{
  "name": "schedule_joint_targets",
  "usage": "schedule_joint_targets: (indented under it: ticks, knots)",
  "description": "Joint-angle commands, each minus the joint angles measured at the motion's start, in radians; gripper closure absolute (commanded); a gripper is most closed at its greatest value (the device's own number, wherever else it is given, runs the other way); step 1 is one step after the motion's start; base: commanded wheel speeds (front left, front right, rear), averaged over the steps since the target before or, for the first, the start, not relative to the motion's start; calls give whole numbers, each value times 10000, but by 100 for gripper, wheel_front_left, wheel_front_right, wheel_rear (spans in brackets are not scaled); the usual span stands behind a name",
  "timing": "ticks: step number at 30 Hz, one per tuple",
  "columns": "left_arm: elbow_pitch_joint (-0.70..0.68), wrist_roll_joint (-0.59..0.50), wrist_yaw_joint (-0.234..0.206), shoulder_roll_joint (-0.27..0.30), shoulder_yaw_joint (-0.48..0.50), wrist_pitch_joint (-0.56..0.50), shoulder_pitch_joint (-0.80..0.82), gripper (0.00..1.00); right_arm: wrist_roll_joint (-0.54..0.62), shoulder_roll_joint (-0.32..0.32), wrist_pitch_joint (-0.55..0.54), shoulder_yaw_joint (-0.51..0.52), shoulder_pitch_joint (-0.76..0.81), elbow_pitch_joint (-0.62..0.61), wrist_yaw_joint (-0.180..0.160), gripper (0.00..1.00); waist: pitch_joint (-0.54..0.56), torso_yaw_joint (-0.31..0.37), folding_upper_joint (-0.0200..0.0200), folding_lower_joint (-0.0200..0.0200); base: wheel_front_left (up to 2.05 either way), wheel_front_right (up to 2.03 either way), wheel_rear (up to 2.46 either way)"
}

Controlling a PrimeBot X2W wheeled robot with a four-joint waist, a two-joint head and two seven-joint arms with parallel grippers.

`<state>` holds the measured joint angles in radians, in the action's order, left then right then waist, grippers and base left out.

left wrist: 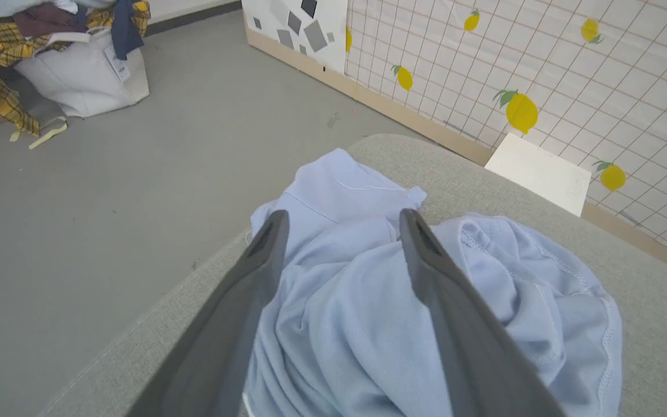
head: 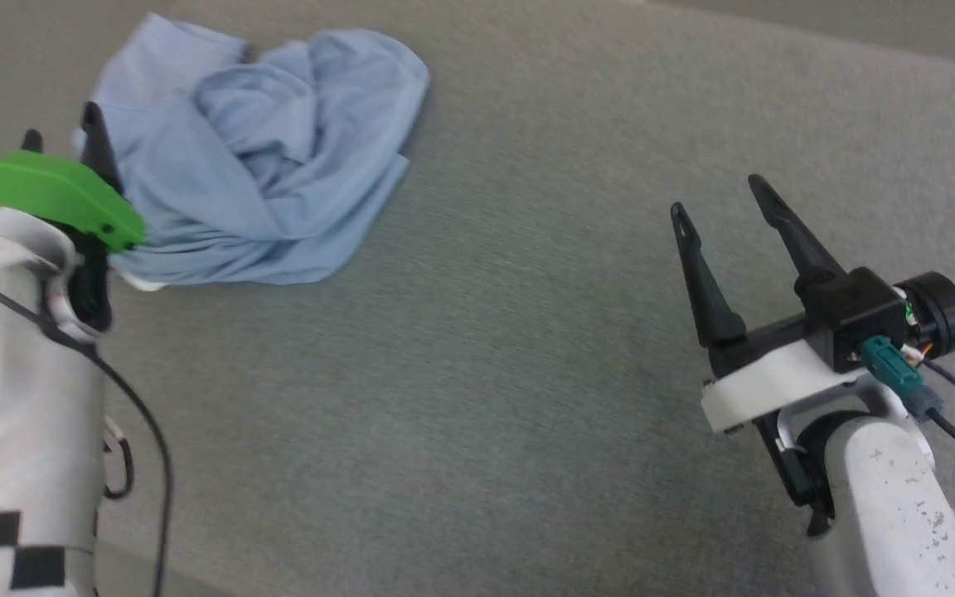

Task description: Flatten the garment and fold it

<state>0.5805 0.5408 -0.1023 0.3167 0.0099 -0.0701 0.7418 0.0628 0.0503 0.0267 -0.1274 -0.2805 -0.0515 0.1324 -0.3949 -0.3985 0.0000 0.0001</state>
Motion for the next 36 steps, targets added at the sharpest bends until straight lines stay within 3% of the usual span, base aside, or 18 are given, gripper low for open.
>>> schedule_joint_targets:
  ticks: [1, 5, 8, 13, 14, 15, 16, 28, 36]
  knots:
    - [221, 184, -3, 144, 78, -360, 307, 0, 32, 23, 92, -19, -201, -53, -17, 0, -1986, 1742, 0, -1, 0, 0, 0]
    - [952, 515, -86, 400, 101, -1814, 690, 0, -1, 22, 244, -22, -334, 24, -17, 0, -2288, 2011, 0, -1, 0, 0, 0]
    - [1481, 827, -399, 494, 265, -2835, 698, 0, -36, 21, 373, -33, -436, 154, -17, 0, -2368, 2157, 0, -1, 0, 0, 0]
    - [2022, 1149, -532, 557, 94, -4757, 206, 0, -122, 15, 612, 21, -439, 502, -17, 0, -1988, 2241, 0, -1, 0, 0, 0]
    - [2034, 1195, -488, 578, 32, -5096, 54, 51, -158, 13, 672, 34, -408, 599, -17, 0, -1814, 2235, 0, -1, 0, 0, 0]
    - [1997, 1200, -430, 619, -26, -5279, -66, 66, -187, 11, 720, 42, -374, 687, -17, 0, -1644, 2224, 0, -1, 0, 0, 0]
    - [1881, 1166, -387, 693, -55, -5267, -169, 100, -224, 10, 785, 56, -335, 781, -17, 0, -1450, 2204, 0, -1, 0, 0, 0]
    - [-746, -1140, -785, 2190, -325, -36, -305, 100, -1279, 1, 1480, 286, 524, 1887, -17, 0, 1837, 2239, 0, -1, 0, 0, 0]
    - [-2263, -2124, -541, 2134, -1210, 1588, 725, 100, -1753, 0, 1695, 483, 1114, 2211, -17, 0, 3013, 2791, 0, -1, 0, 0, 0]
